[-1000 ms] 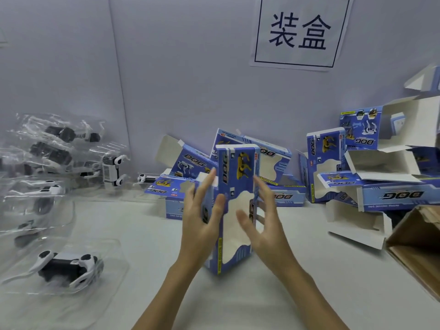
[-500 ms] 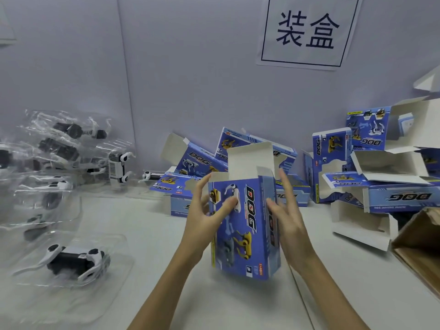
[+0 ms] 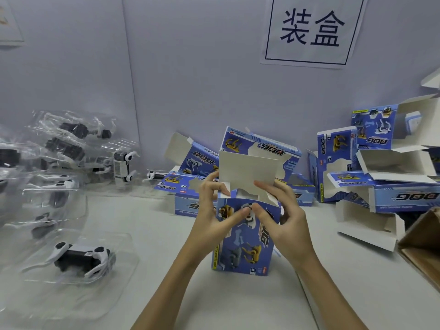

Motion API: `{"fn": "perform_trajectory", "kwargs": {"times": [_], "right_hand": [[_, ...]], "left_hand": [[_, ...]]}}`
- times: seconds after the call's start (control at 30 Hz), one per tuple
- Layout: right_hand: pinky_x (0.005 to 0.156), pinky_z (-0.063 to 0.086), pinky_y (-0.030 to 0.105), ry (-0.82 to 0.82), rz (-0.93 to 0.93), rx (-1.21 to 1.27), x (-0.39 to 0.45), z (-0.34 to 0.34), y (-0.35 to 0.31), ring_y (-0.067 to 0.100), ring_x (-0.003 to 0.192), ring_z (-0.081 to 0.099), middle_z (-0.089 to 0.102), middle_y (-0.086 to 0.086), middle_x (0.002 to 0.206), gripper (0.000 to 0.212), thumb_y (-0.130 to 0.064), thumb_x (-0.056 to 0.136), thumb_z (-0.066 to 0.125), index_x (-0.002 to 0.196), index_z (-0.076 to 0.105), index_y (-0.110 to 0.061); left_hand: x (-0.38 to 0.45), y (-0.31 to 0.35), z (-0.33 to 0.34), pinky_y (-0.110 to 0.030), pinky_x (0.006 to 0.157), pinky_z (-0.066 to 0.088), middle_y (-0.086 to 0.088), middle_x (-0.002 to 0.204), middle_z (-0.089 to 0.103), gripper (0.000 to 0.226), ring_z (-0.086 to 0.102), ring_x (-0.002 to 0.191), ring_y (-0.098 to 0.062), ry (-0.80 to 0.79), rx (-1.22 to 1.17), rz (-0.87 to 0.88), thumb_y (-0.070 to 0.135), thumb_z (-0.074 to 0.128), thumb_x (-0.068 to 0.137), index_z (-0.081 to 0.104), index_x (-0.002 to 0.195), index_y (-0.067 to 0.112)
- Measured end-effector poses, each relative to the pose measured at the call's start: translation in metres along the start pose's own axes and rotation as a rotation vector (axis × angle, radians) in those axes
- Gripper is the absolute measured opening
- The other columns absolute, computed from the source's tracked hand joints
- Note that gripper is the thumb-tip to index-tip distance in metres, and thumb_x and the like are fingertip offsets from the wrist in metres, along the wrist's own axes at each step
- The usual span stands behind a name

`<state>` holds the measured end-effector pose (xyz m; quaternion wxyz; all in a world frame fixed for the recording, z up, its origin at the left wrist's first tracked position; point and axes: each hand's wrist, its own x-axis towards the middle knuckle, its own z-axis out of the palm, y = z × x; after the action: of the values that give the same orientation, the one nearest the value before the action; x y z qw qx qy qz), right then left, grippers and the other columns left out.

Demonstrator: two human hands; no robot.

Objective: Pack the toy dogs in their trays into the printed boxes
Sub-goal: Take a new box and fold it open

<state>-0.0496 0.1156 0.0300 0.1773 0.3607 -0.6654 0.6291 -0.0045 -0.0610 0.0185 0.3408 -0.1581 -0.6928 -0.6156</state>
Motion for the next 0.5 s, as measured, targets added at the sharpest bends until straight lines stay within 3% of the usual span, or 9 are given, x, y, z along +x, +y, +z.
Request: {"fn": "perform_trajectory", "kwargs": {"times": [0.07,0.17,0.23,0.3,0.4,0.43,0.5], "right_hand": [[0.095,0.054,0.017,-0.007,0.046,0.031,0.001,-0.001,0.000,0.008,0.140,0.050,0.054,-0.015,0.146,0.053,-0.036,0.086,0.076,0.137,0.062,-0.031],[0.097,0.054,0.020,0.021,0.059,0.107,0.001,0.003,0.002,0.009,0.134,0.056,0.056,-0.015,0.145,0.066,-0.032,0.083,0.080,0.141,0.048,-0.035],[0.095,0.060,0.033,0.031,0.076,0.162,0.001,0.004,0.003,0.012,0.132,0.061,0.058,-0.016,0.143,0.087,-0.033,0.080,0.081,0.152,0.032,-0.038],[0.094,0.060,0.033,0.007,0.078,0.159,0.002,0.001,0.005,0.009,0.133,0.060,0.059,-0.019,0.142,0.100,-0.035,0.082,0.081,0.160,0.019,-0.047],[0.092,0.060,0.027,-0.046,0.069,0.161,0.004,-0.004,0.006,0.005,0.133,0.058,0.056,-0.022,0.143,0.084,-0.030,0.086,0.079,0.154,0.034,-0.048],[0.092,0.061,0.028,-0.051,0.068,0.173,0.004,-0.005,0.007,0.006,0.132,0.059,0.056,-0.020,0.144,0.074,-0.028,0.086,0.079,0.148,0.041,-0.043],[0.093,0.061,0.031,-0.073,0.050,0.159,0.005,-0.006,0.009,0.008,0.134,0.058,0.057,-0.013,0.145,0.052,-0.021,0.090,0.077,0.132,0.049,-0.031]], "left_hand": [[0.001,-0.001,-0.001,-0.041,0.093,0.061,0.031,0.152,0.032,0.044,0.037,0.148,-0.007,-0.005,-0.039,-0.045,0.028,0.084,0.084,0.050,0.111,0.025],[0.003,-0.001,-0.002,-0.061,0.104,0.052,0.021,0.153,0.034,0.045,0.035,0.151,-0.020,0.006,-0.020,-0.086,0.026,0.087,0.083,0.050,0.110,0.025],[0.003,0.000,0.000,-0.060,0.099,0.055,0.013,0.151,0.038,0.050,0.042,0.147,-0.026,-0.002,-0.056,-0.079,0.022,0.087,0.083,0.048,0.112,0.028],[0.003,0.004,0.001,-0.051,0.089,0.062,0.011,0.149,0.041,0.067,0.051,0.139,-0.033,0.004,-0.138,-0.085,0.024,0.090,0.080,0.042,0.125,0.035],[0.002,0.001,-0.002,-0.032,0.090,0.061,0.018,0.145,0.047,0.097,0.055,0.136,-0.018,0.015,-0.101,-0.077,0.025,0.092,0.079,0.028,0.149,0.046],[0.003,0.000,-0.002,-0.029,0.090,0.061,0.017,0.143,0.049,0.093,0.056,0.136,-0.017,-0.002,-0.095,-0.086,0.024,0.091,0.080,0.031,0.148,0.044],[0.003,-0.001,-0.001,-0.039,0.094,0.061,0.009,0.139,0.051,0.075,0.054,0.137,-0.025,-0.003,-0.042,-0.073,0.021,0.089,0.080,0.042,0.138,0.031]]}}
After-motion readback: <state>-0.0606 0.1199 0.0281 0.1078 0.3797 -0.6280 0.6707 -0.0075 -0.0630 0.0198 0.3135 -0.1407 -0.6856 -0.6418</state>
